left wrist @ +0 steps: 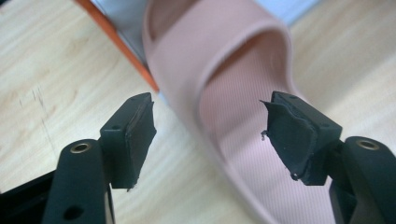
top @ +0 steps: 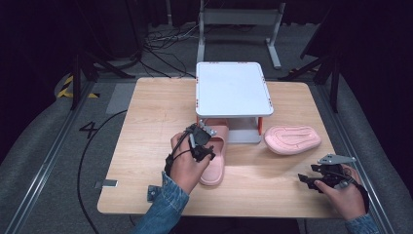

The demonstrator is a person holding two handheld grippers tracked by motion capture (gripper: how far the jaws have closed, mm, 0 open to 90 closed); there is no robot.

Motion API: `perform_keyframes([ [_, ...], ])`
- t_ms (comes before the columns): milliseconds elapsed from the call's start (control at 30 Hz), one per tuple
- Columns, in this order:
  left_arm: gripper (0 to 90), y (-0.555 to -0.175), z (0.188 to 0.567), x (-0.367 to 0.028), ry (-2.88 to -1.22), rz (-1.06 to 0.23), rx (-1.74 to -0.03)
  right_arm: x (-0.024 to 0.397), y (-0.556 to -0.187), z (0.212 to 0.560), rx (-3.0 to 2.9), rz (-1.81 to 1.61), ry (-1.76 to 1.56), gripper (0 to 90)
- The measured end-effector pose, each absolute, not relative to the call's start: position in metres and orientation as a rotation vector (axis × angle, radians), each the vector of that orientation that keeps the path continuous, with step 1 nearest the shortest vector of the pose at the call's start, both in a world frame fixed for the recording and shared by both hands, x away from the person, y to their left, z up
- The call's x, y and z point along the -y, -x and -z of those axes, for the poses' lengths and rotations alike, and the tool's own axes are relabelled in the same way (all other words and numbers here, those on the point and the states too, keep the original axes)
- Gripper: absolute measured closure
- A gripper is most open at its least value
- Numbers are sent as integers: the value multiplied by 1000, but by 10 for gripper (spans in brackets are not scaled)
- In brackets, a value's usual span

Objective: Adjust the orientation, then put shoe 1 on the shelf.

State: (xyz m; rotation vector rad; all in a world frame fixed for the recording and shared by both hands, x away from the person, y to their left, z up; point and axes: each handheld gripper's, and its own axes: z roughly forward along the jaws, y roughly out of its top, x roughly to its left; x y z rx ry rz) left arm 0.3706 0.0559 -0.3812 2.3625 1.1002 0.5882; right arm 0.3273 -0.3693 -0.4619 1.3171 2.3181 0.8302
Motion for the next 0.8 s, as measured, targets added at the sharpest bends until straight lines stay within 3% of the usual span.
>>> perform_keyframes([
  [367, 313, -344, 403, -72, -2467, -335, -1096, 366, -328, 461, -2318, -831, -1310, 325],
  [567, 257, -341, 423, -67, -2579, -157, -1093, 367, -328, 461, -2316, -831, -1309, 325],
  [800, 241, -339, 434, -57, -2656, -103, -1087, 368, -328, 461, -2320, -832, -1307, 325],
])
